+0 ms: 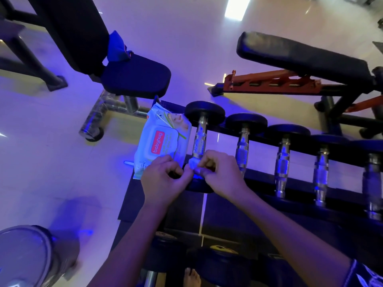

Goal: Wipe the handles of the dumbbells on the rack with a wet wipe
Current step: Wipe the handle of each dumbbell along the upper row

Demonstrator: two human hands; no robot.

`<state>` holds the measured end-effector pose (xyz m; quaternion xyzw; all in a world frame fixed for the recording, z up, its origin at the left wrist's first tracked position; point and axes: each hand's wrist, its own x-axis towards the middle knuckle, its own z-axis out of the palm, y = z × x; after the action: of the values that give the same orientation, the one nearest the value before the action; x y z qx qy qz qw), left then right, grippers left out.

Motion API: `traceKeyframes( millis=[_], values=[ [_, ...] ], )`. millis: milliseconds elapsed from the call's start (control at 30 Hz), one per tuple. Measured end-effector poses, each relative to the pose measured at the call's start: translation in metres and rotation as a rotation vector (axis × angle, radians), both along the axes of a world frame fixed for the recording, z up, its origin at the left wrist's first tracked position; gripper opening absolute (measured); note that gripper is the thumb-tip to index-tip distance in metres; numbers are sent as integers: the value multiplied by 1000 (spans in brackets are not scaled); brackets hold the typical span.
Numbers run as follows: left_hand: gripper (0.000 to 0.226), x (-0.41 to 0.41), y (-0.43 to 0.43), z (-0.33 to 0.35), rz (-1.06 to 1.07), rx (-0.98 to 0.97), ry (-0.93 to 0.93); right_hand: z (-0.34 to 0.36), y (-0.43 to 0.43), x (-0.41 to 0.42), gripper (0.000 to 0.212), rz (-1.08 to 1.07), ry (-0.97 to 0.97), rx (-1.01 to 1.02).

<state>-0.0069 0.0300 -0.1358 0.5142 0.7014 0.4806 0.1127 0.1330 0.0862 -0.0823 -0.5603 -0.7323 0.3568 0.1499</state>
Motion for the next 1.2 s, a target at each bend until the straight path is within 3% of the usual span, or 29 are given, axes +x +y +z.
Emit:
traceKeyframes(
  millis=[133,333,567,800,1000,1133,1200],
  values=[
    [34,4,-1,0,27,16,5,4,19,-18,16,-146,11,139],
    [36,7,-2,-5,77,5,66,-7,-3,-12,18,-139,-52,59],
    [36,10,-1,-7,105,53,64,10,45,-34,11,-360,122,70],
    [36,10,0,-8,109,72,78,2,-3,-24,16,-271,17,29],
    [37,12,0,-7,125,89,62,4,37,-45,15,-494,192,-55],
    [37,11,-1,-8,118,77,60,-1,16,-36,16,-487,261,-7],
    [37,10,-1,-7,112,70,55,-6,4,-26,17,-401,180,13]
  ],
)
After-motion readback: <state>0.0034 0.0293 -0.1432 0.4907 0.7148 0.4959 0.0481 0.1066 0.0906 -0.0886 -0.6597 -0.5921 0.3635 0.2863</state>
